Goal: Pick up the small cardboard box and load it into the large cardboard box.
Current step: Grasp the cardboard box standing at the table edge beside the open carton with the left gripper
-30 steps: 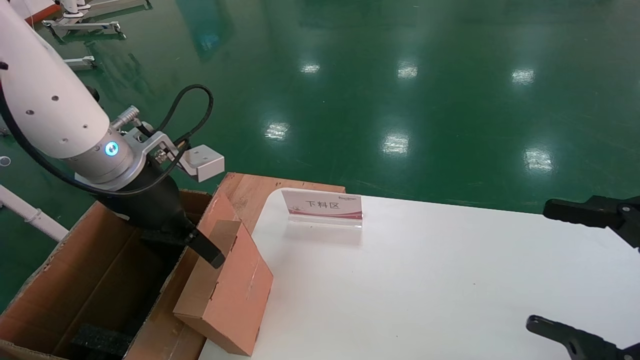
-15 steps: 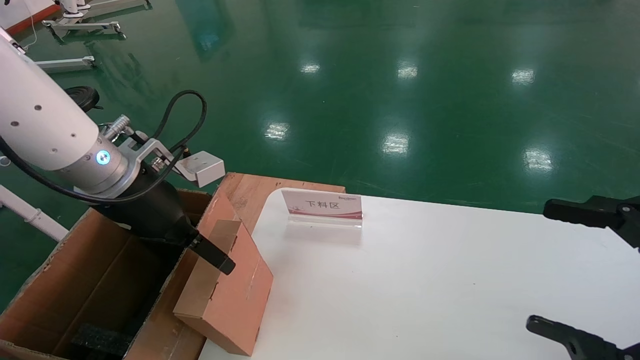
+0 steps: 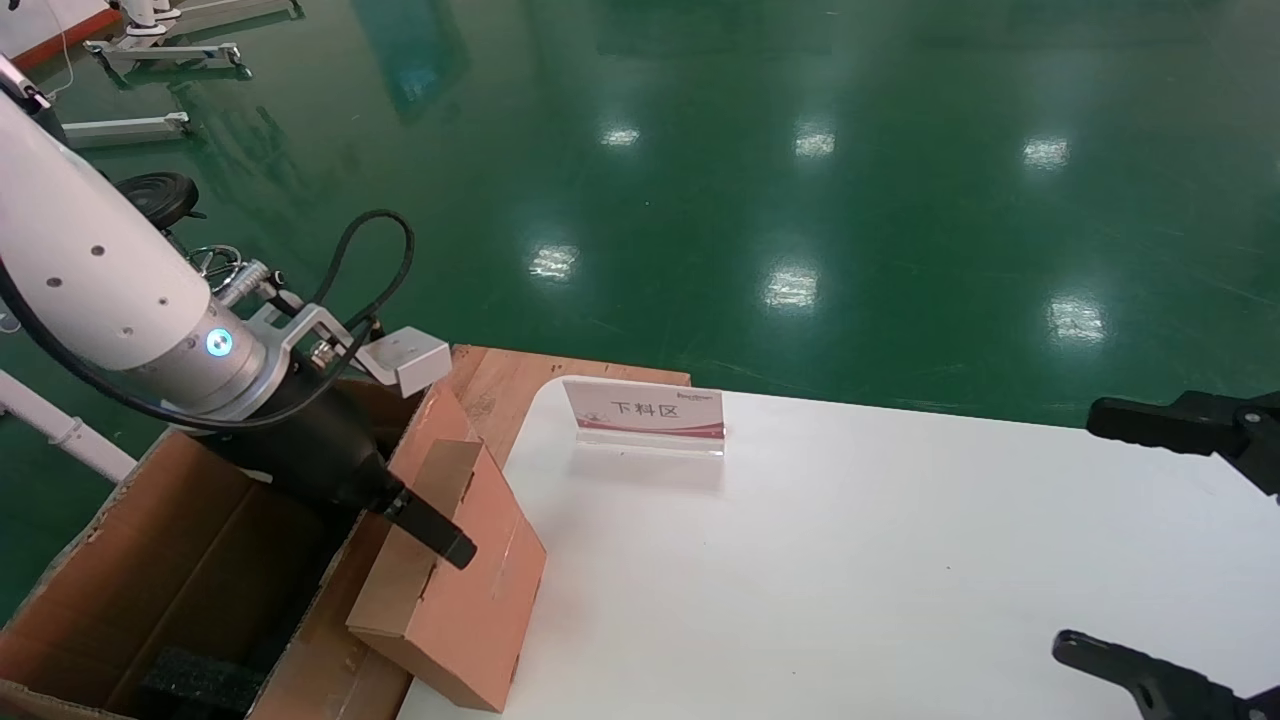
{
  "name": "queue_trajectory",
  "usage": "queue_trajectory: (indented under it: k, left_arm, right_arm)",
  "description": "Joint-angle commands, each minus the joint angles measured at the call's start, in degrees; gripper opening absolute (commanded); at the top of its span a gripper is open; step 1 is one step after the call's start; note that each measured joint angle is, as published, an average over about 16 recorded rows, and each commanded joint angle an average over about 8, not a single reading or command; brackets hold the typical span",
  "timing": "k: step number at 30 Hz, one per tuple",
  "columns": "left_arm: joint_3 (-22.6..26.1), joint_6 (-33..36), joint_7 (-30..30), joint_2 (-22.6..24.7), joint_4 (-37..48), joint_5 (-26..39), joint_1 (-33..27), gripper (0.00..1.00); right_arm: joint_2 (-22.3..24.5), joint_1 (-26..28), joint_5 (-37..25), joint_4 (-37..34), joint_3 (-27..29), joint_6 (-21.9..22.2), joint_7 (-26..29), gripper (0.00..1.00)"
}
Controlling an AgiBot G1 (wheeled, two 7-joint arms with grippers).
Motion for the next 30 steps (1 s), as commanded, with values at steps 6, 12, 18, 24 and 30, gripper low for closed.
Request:
queue_trajectory:
  k: [6,12,18,24,30]
  left_arm:
    - [0.5,0.6,-0.5,-0.3,0.0,-0.4,0.4,1.0]
    - [0.8,0.8,-0.2,-0.8,0.0,-1.0,0.7,1.0]
    - [0.9,0.7,0.1,-1.1,0.0,-1.4,0.8,0.68]
    - [0.8,0.7,0.0,-1.0,0.0,-1.3,0.8,0.0]
    - [0.8,0.7,-0.1,-0.9,0.0,-1.1,0.7,0.0]
  right_arm:
    - [0.0,0.0,0.0,0.0,0.0,0.0,0.0,1.0]
    - [0.0,0.0,0.0,0.0,0.0,0.0,0.0,1.0]
    - [0.0,0.0,0.0,0.0,0.0,0.0,0.0,0.73]
    - [0.0,0.0,0.0,0.0,0.0,0.0,0.0,0.0]
    - [0.0,0.0,0.0,0.0,0.0,0.0,0.0,0.0]
